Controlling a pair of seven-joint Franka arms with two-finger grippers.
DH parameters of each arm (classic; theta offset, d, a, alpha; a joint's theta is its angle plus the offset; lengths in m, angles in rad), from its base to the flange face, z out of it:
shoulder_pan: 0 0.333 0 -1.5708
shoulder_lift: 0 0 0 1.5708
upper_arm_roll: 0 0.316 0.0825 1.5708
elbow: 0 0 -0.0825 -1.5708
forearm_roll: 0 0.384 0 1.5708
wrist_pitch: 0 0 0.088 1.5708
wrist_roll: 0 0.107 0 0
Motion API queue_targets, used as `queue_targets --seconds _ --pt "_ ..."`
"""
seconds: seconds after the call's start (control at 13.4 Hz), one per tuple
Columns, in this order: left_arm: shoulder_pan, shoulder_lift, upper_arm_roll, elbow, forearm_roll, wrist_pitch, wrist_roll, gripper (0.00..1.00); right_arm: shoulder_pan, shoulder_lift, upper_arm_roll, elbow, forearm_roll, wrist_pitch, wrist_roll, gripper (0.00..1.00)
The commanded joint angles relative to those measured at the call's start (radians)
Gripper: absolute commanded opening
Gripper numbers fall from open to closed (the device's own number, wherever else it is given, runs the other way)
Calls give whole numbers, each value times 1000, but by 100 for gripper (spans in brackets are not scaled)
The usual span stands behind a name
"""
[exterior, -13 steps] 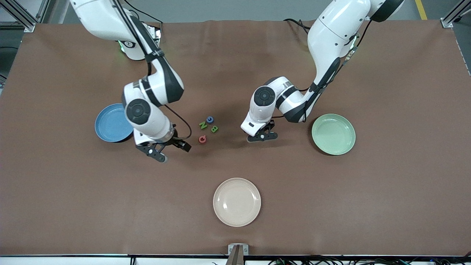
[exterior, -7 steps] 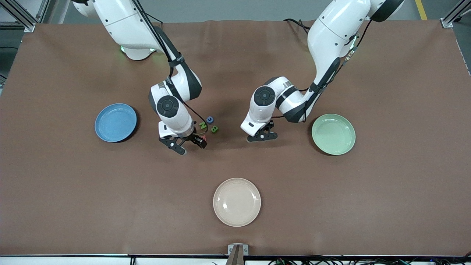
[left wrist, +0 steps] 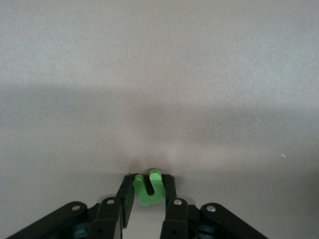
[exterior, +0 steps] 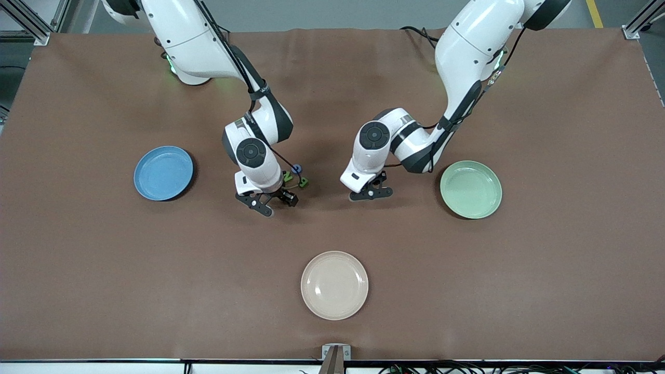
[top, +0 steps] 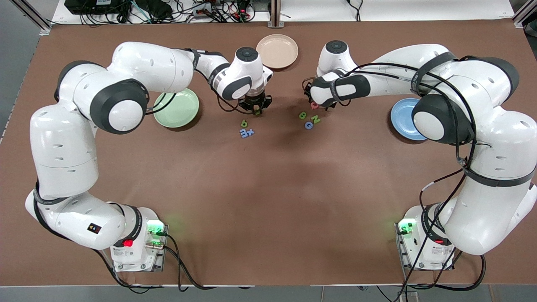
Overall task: Sort uppercase to blue plate, lowercase to green plate
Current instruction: 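Lift the green u with the left gripper while the right gripper grasps Q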
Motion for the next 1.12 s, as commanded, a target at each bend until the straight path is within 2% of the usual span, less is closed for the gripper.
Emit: queue_targets --seconds 0.0,0.22,0.37,0.45,0.52,0.67,0.89,0.97,1.04 --pt "9 -74 -2 -27 21 -18 -17 12 21 16 -11 19 0 0 13 76" --pt "55 -164 -10 -57 21 -105 0 10 32 16 -11 19 2 -4 13 73" --pt "100 -226 -19 -126 19 -108 42 10 32 16 -11 19 3 -6 14 69" --pt "141 -261 -45 -167 14 -108 81 10 33 16 -11 19 3 -6 14 62" --pt "191 -290 -74 -203 14 -108 111 10 32 16 -11 19 3 -6 13 59" --pt "328 -336 -161 -270 14 -108 173 10 30 16 -11 18 3 -4 5 43" --pt "573 -379 -322 -375 17 -96 274 10 24 16 -11 19 3 -4 -3 10" --pt "668 -388 -383 -408 21 -82 314 10 18 14 -11 19 3 -4 -15 3" --pt "746 -398 -431 -438 22 -60 342 10 10 14 -13 19 2 -6 -51 1"
